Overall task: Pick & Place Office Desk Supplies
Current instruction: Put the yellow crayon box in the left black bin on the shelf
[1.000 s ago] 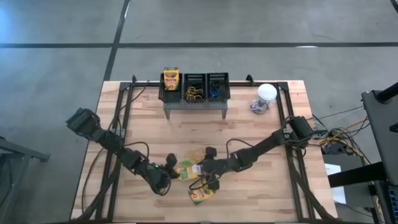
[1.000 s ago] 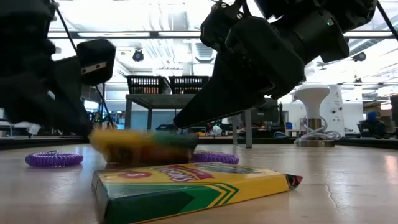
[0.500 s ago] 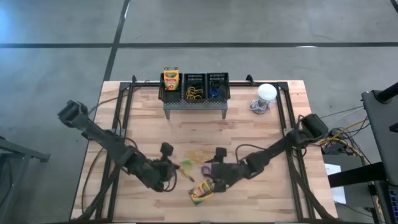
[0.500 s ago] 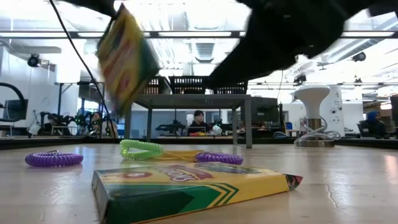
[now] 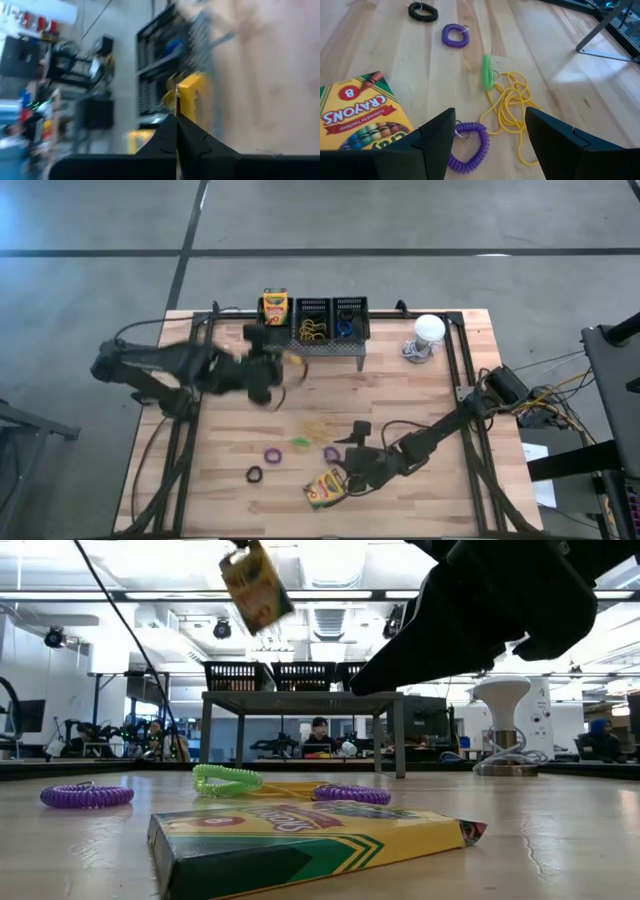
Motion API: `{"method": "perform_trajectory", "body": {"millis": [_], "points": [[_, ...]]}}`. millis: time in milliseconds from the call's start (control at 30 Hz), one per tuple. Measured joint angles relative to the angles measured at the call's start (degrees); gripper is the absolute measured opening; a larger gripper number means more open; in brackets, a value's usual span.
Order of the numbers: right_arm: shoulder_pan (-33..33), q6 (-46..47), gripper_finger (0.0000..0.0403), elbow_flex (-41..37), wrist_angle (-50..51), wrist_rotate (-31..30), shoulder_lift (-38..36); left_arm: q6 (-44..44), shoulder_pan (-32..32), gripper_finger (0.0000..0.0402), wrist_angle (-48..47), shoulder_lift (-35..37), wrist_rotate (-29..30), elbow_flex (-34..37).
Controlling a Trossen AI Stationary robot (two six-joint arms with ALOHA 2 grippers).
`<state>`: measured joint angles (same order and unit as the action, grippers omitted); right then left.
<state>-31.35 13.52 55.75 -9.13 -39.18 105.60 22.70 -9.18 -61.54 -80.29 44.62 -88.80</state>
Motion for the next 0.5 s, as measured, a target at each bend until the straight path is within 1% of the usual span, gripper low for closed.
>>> {"method": "perform_trajectory", "body": {"millis": [133,267,333,400,467,500], "points": [[0.0,0.0,0.0237,-0.2,-0.1,0.0,0.0,9.2,10.5,0.0000,1.1,-0.1,0.1,-0.4],[0.0,0.0,0.0237,-0.6,-0.1,0.0,0.0,14.1,18.6,0.0000,2.4,0.0,-0.3,0.0],[0.0,0.0,0.0237,-0.7,0.0,0.0,0.0,15.1,21.4,0.0000,2.5,-0.1,-2.6,0.0],[0.0,0.0,0.0237,-0.7,-0.1,0.0,0.0,15.0,23.5,0.0000,2.6,-0.2,-6.3,0.0],[0.0,0.0,0.0237,-0.7,-0.1,0.0,0.0,15.0,24.9,0.0000,2.6,-0.2,-10.0,0.1],[0.0,0.0,0.0237,-0.7,-0.1,0.0,0.0,15.4,25.2,0.0000,2.7,-0.2,-10.6,0.5]]}}
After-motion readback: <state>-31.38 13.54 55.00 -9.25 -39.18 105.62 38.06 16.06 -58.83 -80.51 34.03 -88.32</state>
